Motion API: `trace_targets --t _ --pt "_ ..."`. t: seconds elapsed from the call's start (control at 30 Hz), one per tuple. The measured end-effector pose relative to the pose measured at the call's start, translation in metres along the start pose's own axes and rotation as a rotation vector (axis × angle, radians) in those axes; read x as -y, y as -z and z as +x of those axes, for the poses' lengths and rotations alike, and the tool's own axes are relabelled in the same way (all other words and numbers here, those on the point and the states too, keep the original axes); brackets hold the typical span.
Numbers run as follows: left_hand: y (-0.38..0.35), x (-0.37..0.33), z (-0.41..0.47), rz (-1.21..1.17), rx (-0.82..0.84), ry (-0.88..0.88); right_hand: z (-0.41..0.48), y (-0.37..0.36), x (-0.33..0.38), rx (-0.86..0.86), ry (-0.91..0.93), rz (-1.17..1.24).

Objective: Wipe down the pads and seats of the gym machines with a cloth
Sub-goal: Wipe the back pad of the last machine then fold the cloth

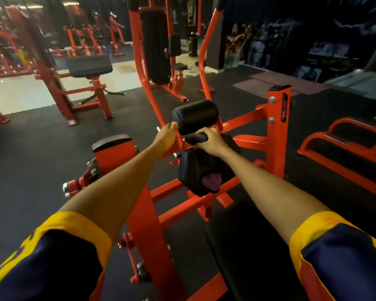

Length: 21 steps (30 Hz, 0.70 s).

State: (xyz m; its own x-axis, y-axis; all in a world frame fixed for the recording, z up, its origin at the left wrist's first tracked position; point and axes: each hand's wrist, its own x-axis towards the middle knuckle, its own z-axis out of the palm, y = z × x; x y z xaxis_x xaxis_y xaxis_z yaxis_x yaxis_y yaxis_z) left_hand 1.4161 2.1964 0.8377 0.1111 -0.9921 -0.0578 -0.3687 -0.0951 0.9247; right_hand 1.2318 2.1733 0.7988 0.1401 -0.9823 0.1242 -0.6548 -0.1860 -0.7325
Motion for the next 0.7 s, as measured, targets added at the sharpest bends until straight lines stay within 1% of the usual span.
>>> trace_targets --t 0.07,0.2,0.3,0.43,0.5,0.57,0.6,0.7 --pt "-0.002 0.014 -0.005 0.026 -0.048 0.001 -0.01 -0.008 -0.004 0.042 0.02 -0.062" --pt "-0.02 0.055 -0.021 0.002 -0.071 0.089 -0.025 -0.031 -0.01 0.08 0.101 -0.262" --pt "-0.036 0.078 -0.024 -0.077 -0.099 0.109 -0.024 -0.044 -0.015 0.011 0.199 -0.4" --pt "-0.05 0.117 -0.023 -0.086 -0.111 0.177 -0.012 -0.063 -0.019 -0.039 0.301 -0.597" --pt "-0.056 0.134 -0.018 -0.099 -0.124 0.197 -0.001 -0.07 -0.024 0.021 0.351 -0.657" --pt "-0.063 0.149 -0.014 -0.123 -0.102 0.206 0.007 -0.078 -0.037 0.137 0.372 -0.71" --pt "-0.067 0.154 -0.013 -0.136 -0.087 0.202 0.008 -0.084 -0.046 0.165 0.389 -0.747" --pt "-0.077 0.165 -0.013 -0.166 -0.051 0.201 0.007 -0.106 -0.066 0.133 0.488 -0.778"
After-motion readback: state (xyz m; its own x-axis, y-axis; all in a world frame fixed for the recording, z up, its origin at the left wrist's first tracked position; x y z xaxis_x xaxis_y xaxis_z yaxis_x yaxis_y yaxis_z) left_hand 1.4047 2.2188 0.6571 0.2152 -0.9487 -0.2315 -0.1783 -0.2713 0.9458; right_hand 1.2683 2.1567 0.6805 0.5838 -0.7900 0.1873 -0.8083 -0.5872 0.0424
